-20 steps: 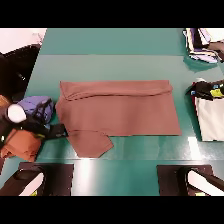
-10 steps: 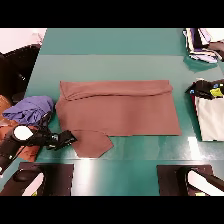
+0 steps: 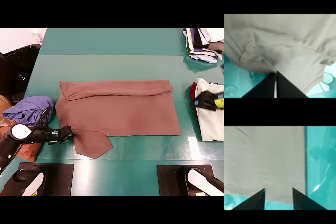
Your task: Fold the shirts.
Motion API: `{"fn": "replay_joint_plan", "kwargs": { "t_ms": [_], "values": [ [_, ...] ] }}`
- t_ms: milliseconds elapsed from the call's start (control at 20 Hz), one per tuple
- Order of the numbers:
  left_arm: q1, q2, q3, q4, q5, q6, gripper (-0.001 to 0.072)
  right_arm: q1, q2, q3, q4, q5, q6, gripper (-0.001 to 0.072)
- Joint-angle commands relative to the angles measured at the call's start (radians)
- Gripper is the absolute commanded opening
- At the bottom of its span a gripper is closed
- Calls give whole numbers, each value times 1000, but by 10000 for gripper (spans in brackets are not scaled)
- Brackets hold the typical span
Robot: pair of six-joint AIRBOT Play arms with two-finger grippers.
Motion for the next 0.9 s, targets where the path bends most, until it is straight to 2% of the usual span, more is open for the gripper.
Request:
{"fn": "replay_joint_plan", "kwargs": {
  "t_ms": [0, 50, 150, 250, 450, 850],
  "values": [
    [0, 1, 48, -6, -11, 43, 25, -134, 53, -195, 0, -6, -3, 479],
    [0, 1, 63, -5, -11, 47, 25, -175, 59, -257, 2, -10, -3, 537],
    [0, 1, 84, -5, -10, 65, 24, -230, 56, -369, 15, -28, -3, 525],
    [0, 1, 89, -5, -6, 72, 25, -247, 56, -453, 43, -90, -1, 450],
    [0, 1, 89, -5, 2, 73, 25, -233, 56, -542, 87, -211, 13, 450],
    [0, 1, 89, 15, -4, 75, 24, -100, -5, -554, 90, -270, 49, 429]
  ]
}}
